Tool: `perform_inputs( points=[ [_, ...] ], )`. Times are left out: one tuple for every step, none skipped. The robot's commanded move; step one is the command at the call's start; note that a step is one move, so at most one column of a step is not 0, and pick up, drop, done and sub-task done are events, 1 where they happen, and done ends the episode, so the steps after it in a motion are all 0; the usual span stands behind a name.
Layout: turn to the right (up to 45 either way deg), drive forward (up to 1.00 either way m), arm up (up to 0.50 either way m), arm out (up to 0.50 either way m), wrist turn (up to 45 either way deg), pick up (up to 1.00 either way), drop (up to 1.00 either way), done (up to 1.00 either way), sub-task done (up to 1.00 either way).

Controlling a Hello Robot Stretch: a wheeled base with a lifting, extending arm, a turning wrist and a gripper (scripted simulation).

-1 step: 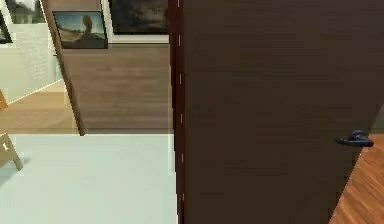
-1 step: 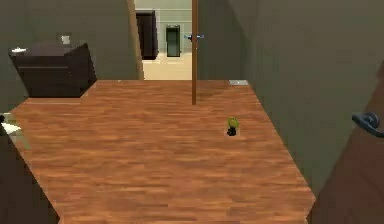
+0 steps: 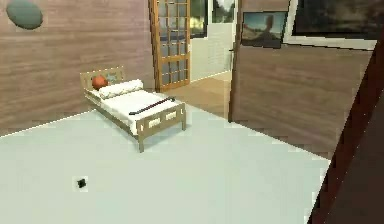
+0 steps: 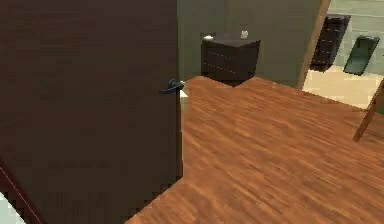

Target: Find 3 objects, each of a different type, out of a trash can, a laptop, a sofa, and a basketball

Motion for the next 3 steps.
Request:
perform_inputs(
  points=[
    [-33.0, 0.00, 0.00, 0.00, 0.0, 0.00, 0.00, 0.00, 0.00],
    [0.0, 1.00, 0.00, 0.00, 0.0, 0.00, 0.00, 0.00, 0.00],
    [-33.0, 0.00, 0.00, 0.00, 0.0, 0.00, 0.00, 0.00, 0.00]
  ],
)
